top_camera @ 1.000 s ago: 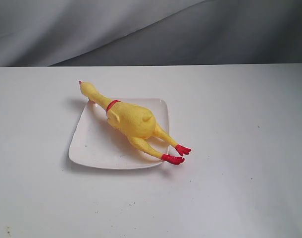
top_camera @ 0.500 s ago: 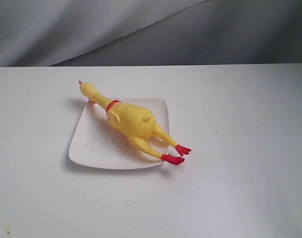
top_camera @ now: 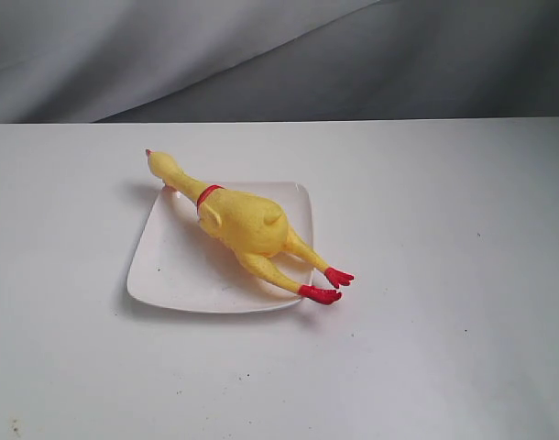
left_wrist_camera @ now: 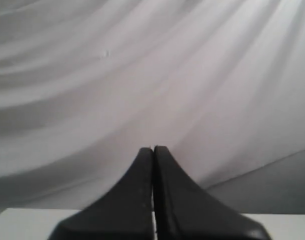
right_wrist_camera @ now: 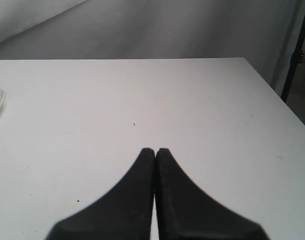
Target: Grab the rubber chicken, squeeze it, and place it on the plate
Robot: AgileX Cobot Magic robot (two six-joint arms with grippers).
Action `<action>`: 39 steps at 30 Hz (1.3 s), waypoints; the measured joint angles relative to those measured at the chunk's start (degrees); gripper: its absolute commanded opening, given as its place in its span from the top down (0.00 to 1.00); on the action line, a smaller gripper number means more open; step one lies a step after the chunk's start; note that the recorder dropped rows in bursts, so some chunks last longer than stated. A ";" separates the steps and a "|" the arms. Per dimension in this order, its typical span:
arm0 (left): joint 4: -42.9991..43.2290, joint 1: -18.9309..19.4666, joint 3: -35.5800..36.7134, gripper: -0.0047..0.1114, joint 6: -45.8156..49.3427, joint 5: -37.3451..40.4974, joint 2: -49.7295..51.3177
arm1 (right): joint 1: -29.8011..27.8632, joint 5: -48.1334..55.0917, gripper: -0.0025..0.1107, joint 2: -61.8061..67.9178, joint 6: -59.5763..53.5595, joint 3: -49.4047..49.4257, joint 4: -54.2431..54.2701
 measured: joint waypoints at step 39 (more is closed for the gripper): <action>-0.13 0.00 19.47 0.95 -3.88 3.23 0.10 | 0.00 0.00 0.98 0.00 0.00 0.00 0.00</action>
